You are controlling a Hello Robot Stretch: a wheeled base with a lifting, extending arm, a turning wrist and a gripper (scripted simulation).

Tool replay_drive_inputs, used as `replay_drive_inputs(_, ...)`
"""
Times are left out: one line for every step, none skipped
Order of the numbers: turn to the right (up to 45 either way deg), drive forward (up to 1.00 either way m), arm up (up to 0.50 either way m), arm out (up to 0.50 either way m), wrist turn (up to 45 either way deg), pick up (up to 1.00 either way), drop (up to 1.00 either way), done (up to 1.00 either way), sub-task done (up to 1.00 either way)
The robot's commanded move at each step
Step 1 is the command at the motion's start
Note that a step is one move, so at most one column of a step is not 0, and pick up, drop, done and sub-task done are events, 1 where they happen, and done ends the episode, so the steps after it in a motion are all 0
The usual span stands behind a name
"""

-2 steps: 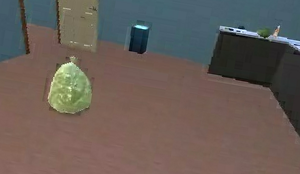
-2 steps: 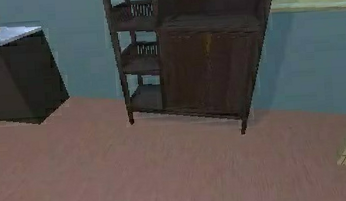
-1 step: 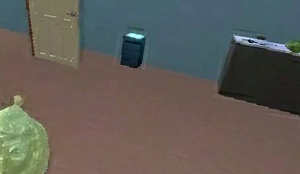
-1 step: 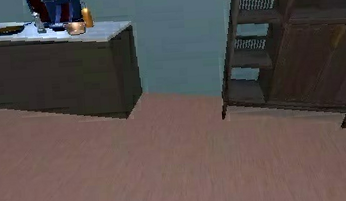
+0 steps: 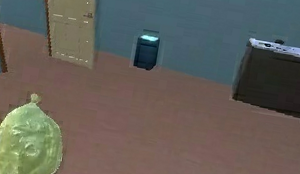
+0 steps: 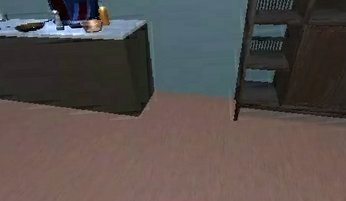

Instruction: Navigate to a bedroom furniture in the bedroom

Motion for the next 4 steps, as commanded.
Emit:
replay_drive_inputs(0.0,1.00,0.00,0.00,0.0,0.00,0.00,0.00,0.00)
replay_drive_inputs(-6.0,0.00,0.00,0.00,0.0,0.00,0.00,0.00,0.00)
replay_drive_inputs(0.0,0.15,0.00,0.00,0.0,0.00,0.00,0.00,0.00)
replay_drive_inputs(-15.0,0.00,0.00,0.00,0.0,0.00,0.00,0.00,0.00)
